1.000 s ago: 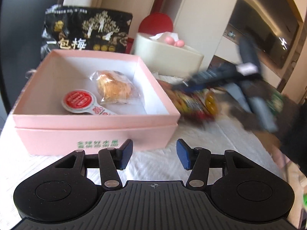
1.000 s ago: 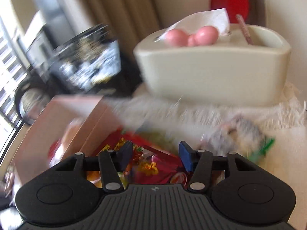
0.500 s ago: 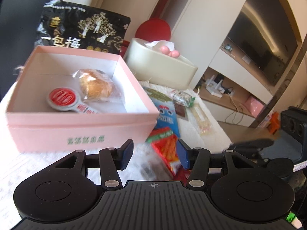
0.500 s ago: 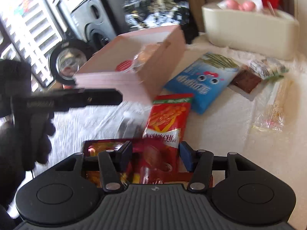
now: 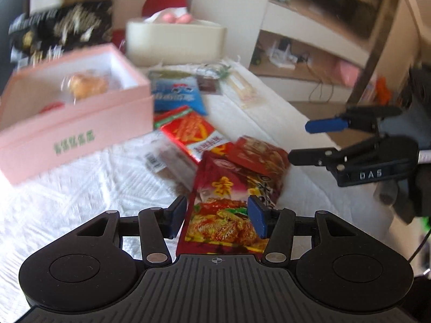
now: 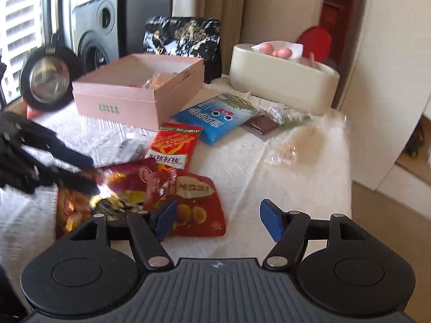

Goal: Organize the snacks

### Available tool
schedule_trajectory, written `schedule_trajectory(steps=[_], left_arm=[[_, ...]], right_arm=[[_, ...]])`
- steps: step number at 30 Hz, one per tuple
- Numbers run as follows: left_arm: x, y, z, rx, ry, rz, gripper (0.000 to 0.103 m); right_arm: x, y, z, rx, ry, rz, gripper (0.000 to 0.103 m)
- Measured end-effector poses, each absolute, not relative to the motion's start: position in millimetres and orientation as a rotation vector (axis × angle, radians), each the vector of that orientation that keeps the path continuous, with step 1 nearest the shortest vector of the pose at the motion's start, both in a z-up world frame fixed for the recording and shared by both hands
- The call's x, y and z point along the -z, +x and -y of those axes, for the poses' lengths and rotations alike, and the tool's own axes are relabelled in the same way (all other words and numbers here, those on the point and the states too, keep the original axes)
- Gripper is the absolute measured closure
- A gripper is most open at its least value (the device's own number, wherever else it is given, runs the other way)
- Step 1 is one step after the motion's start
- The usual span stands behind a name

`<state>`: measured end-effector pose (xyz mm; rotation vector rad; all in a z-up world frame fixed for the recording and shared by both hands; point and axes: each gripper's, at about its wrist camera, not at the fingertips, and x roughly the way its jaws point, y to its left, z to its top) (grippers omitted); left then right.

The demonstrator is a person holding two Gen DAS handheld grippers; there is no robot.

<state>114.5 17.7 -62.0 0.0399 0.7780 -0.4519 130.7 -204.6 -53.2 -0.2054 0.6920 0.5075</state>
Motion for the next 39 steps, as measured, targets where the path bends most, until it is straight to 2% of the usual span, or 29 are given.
schedule_trajectory(steps=[3, 7, 8, 10, 13, 17, 20, 26, 28, 39], left_arm=[[52, 101, 0, 0.44, 0.138, -0.716, 0.048], [63, 102, 29, 0.45, 0.242, -0.763, 0.047], [69, 102, 35, 0.45, 0.269, -0.777, 0.045], [73, 101, 45, 0.461, 0.297, -0.78, 0.03], [76, 102, 51, 0.532, 0.29, -0.806, 0.021], [68, 104, 45, 0.533, 0.25, -0.776, 0.027], [64, 112, 39, 0.477, 0.241, -0.756, 0.027], [81, 127, 44, 0.564, 0.243, -0.829, 0.012], [86, 127, 52, 0.594, 0.286, -0.834, 0.004], [90, 128, 47, 0.631, 0.284, -0.825, 0.003]], right_arm=[[57, 124, 211, -0.489, -0.171, -0.689, 0.034], [67, 126, 218, -0.456, -0.101, -0.694, 0.033], [70, 127, 220, -0.442, -0.082, -0.698, 0.033], [76, 128, 226, -0.418, -0.039, -0.703, 0.033], [87, 131, 238, -0.389, 0.029, -0.728, 0.032], [95, 127, 246, -0.399, 0.077, -0.701, 0.028], [95, 128, 246, -0.411, 0.083, -0.701, 0.024], [96, 127, 244, -0.419, 0.08, -0.7, 0.021], [96, 128, 245, -0.426, 0.087, -0.7, 0.019], [97, 128, 243, -0.444, 0.082, -0.705, 0.014]])
